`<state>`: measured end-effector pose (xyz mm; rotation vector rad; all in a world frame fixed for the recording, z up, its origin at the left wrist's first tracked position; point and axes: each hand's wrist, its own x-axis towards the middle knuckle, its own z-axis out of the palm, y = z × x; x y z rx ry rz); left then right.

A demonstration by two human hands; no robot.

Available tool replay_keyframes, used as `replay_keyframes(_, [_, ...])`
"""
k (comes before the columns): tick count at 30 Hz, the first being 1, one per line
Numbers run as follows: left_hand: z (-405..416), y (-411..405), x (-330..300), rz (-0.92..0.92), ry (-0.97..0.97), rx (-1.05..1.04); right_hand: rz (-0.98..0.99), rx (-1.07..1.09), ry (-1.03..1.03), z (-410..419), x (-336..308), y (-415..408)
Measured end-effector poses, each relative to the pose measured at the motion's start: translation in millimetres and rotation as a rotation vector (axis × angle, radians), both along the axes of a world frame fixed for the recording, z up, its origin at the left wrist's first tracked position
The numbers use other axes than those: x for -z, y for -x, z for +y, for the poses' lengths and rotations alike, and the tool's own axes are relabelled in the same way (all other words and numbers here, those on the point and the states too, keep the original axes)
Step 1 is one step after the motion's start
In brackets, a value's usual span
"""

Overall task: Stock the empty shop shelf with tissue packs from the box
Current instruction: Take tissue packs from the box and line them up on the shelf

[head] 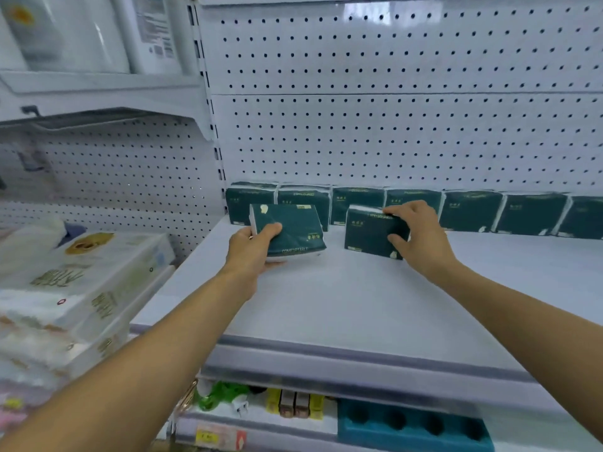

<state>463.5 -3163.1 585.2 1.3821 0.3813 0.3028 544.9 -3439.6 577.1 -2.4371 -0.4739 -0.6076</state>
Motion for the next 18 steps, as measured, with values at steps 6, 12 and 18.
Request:
replay_keyframes(6, [-9.9,-26.7,1.5,0.022,-0.005,-0.004,-0.002,-0.007,0.031,15.0,-2.3,-42.5])
replay_keyframes(12, [-14.1,-36.4,3.8,0.05,0.019,-0.006,-0.132,0.013,0.179,25.7,-1.3,-71.0])
replay_keyframes(18, [-14.6,-35.0,2.2,0.085,0.037,0.098,-0.197,0.06,0.284,28.1,2.0,-83.2])
